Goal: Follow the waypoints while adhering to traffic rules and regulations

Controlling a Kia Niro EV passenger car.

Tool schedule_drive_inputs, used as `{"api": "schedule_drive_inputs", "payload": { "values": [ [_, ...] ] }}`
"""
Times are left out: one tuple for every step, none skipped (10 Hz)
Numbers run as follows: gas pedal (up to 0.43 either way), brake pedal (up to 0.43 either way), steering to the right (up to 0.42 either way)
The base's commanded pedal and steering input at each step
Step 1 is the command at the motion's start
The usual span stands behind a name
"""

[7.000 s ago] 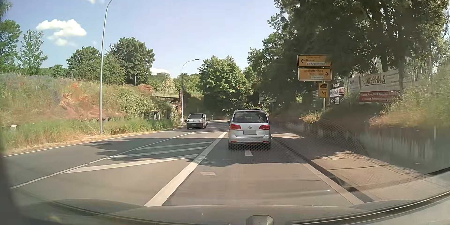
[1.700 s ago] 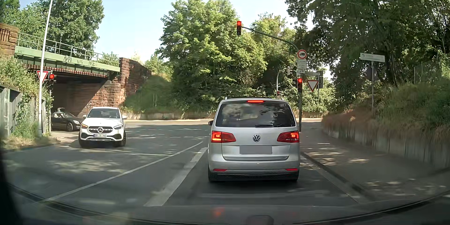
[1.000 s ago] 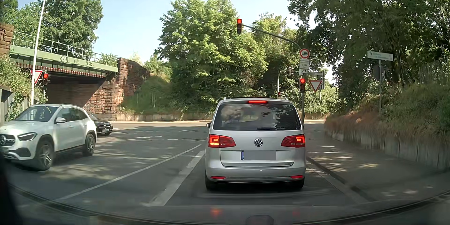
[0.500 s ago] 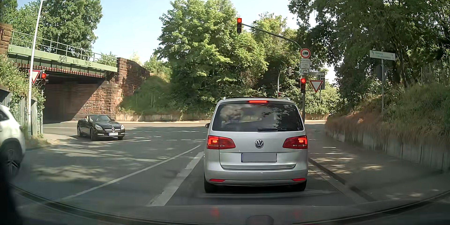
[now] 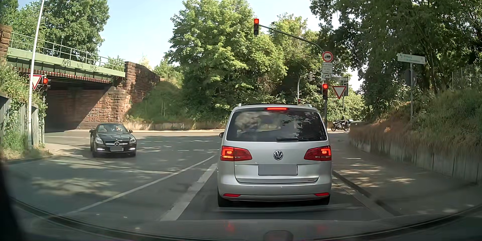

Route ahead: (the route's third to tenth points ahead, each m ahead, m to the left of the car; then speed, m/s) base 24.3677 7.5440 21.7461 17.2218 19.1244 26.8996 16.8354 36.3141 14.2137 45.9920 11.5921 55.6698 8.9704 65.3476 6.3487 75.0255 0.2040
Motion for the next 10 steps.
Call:
{"api": "schedule_drive_inputs", "payload": {
  "values": [
    [0.000,0.171,0.005],
    [0.000,0.171,0.005],
    [0.000,0.171,0.005],
    [0.000,0.171,0.005],
    [0.000,0.171,0.005],
    [0.000,0.171,0.005],
    [0.000,0.171,0.005],
    [0.000,0.171,0.005],
    [0.000,0.171,0.005],
    [0.000,0.171,0.005]
  ]
}}
